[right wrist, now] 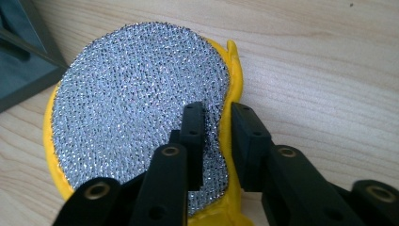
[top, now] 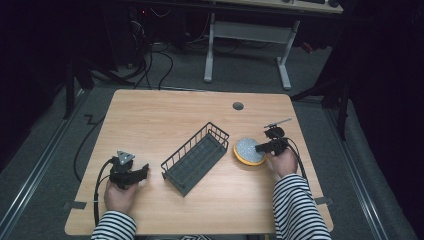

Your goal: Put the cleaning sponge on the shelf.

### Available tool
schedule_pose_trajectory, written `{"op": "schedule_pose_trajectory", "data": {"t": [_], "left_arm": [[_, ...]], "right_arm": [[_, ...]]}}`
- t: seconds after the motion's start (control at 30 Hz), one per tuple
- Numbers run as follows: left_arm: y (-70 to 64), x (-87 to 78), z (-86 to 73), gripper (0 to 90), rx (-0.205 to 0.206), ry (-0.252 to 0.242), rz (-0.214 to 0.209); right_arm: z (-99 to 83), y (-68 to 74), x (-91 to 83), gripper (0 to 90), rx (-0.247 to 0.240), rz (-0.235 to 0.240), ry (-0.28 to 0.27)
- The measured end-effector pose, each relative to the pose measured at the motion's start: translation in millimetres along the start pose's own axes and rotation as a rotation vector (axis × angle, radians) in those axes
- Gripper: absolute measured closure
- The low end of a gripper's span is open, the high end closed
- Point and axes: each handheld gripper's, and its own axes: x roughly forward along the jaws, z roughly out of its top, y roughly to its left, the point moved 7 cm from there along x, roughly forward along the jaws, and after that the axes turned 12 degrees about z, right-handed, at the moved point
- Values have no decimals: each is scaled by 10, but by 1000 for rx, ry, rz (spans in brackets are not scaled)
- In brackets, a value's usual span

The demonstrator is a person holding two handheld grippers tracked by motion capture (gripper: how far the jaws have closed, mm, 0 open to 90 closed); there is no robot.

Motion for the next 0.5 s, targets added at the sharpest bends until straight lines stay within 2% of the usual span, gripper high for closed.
{"op": "schedule_pose_trajectory", "data": {"t": [0.03, 0.07, 0.13, 0.27, 0.3, 0.5], "left_arm": [[0, 0, 0, 319, -1, 0, -1], [0, 0, 0, 319, -1, 0, -1], [0, 0, 0, 319, -1, 0, -1], [1, 1, 1, 319, -6, -2, -2], [0, 1, 1, 319, -6, -2, -2], [1, 0, 1, 318, -3, -1, -1]], "right_arm": [[0, 0, 0, 779, 0, 0, 0], [6, 24, 3, 792, -25, -21, 6], [6, 30, 0, 795, -24, -24, 8], [11, 33, -22, 804, -39, -8, -12], [13, 59, -49, 808, -43, 15, -20], [28, 94, -171, 818, -65, 26, -49]]}}
